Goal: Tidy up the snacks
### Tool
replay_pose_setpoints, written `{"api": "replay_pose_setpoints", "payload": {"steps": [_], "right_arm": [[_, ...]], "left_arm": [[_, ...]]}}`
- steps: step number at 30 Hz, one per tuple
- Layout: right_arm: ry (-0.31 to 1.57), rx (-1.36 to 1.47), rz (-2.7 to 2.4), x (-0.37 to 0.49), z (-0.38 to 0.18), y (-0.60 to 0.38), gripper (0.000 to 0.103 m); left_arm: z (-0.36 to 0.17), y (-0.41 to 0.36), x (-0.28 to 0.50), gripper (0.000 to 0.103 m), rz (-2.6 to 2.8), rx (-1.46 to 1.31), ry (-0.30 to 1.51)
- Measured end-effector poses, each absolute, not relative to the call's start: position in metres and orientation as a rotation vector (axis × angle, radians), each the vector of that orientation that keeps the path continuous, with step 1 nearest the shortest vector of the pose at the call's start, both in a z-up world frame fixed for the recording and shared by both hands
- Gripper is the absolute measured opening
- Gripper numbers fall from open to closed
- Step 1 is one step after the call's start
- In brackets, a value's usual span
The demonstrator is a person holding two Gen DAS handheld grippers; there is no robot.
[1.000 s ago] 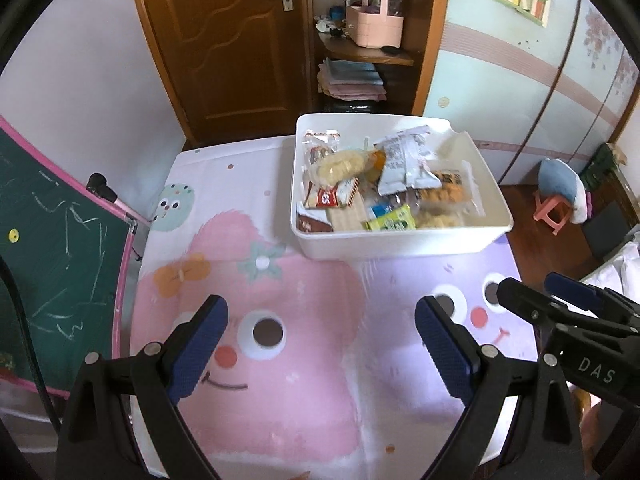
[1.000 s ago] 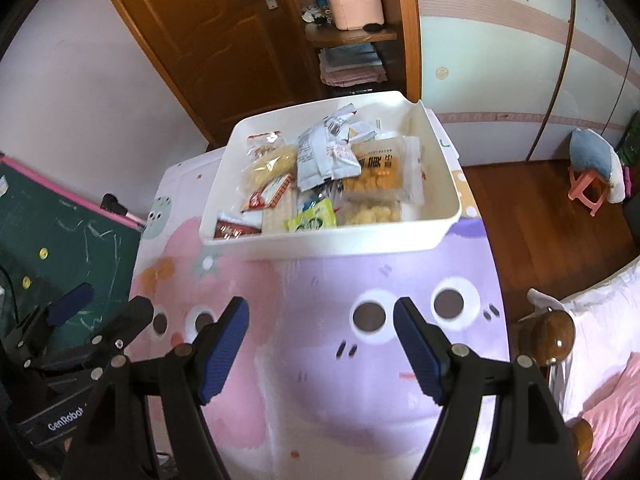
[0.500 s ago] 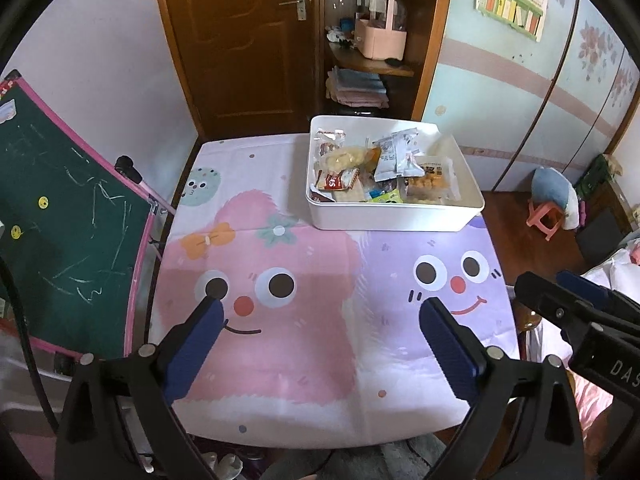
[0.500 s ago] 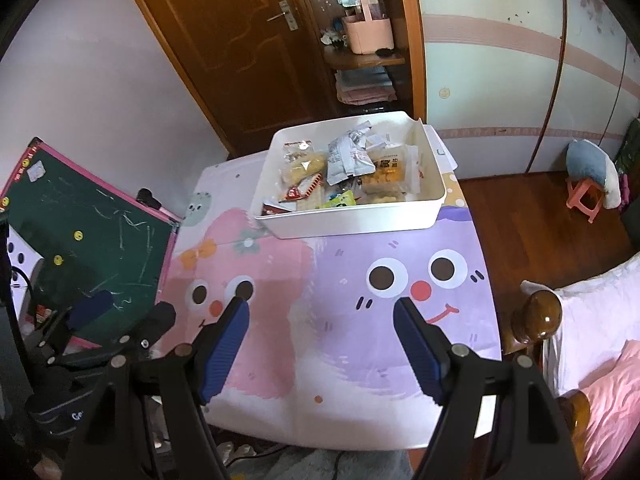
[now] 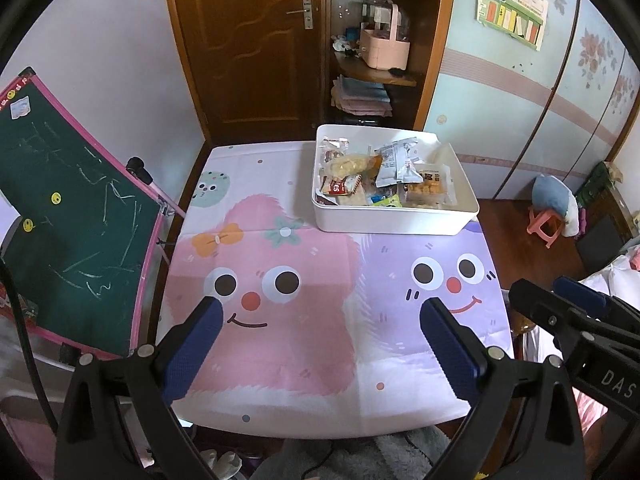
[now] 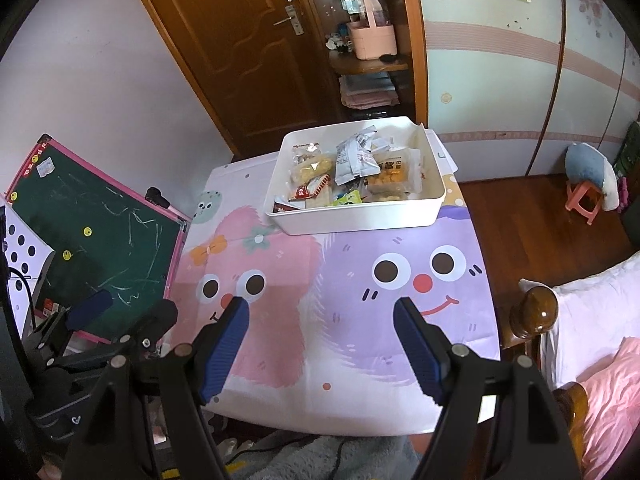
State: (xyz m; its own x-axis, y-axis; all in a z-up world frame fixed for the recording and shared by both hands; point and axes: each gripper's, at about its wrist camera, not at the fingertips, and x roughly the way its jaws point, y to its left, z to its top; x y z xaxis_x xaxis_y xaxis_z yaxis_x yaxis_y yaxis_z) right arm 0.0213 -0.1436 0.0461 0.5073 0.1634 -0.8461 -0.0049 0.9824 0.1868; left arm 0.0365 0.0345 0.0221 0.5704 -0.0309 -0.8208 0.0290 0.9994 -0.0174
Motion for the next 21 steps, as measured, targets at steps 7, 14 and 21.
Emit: {"api": "replay_pose_setpoints", "payload": {"steps": [7, 14, 21], "right_arm": [[1.036, 0.158, 0.105, 0.0186, 0.0483, -0.1396, 0.075], [1.022, 0.158, 0.102, 0.0163, 0.0501, -0.1377, 0.075], [1.021, 0.156, 0.103, 0.0158, 0.0508, -0.1388, 0.075]], "left_arm": [[0.0242, 0.0358, 0.0338, 0.099, -0.033, 0.001, 0.959], [0.0259, 0.0363, 0.032, 0.099, -0.031, 0.005, 0.958], [0.0258, 0.0351, 0.0319, 0.099, -0.03, 0.002, 0.958]]}}
